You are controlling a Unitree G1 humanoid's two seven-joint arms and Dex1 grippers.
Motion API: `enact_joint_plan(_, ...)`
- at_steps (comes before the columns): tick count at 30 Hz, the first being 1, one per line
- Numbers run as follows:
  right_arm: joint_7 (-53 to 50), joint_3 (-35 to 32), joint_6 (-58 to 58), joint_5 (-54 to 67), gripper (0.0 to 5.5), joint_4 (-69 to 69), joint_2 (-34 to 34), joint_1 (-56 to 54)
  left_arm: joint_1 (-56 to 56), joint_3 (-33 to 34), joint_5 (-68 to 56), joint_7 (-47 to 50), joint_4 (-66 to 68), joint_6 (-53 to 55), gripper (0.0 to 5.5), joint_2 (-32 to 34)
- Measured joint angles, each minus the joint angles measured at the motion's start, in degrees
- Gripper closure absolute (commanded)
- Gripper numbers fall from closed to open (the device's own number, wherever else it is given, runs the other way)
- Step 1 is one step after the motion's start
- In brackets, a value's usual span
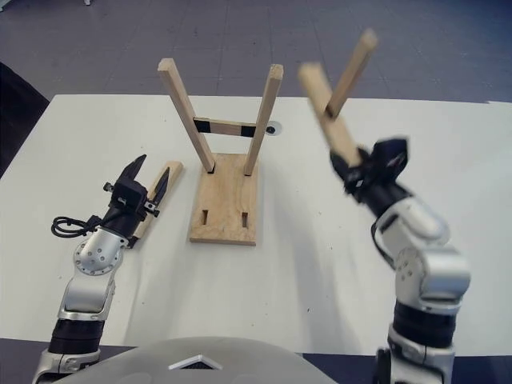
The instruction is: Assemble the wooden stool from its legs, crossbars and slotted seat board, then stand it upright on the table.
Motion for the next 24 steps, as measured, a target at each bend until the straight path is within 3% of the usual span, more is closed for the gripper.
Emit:
enact_joint_plan(4, -1.69, -2.4, 0.83, 6.92, 3.46, 3.48, 0.2, -16.88, -6.73, 3.61, -6.66, -0.96, -0.79, 3.94, 3.06, -0.24)
enact_joint_plan(9, -2.28, -2.42, 5.15, 18.82, 3.46, 8.42, 4.56, -28.81, -21.44, 12.97, -31.7, -2.5, -5.33, 23.0, 3.06, -0.58)
enact_joint_plan(15, 9.35, 1.76, 11.63, 29.47, 3.46, 14.66, 6.36, -29.63, -26.99, 21.55, -73.18, -1.97, -5.01, 48.44, 2.29, 2.84)
enact_joint_plan(21, 25.38, 5.17, 19.74, 37.79, 3.46, 19.68, 4.6, -29.79, -27.04, 20.4, -114.25, 4.44, -3.84, 59.66, 1.3, 9.6)
enact_joint_plan(24, 29.07, 7.04, 22.65, 41.21, 3.46, 18.44, 3.98, -30.42, -27.44, 18.85, -119.18, 6.79, -3.49, 60.47, 1.24, 9.88)
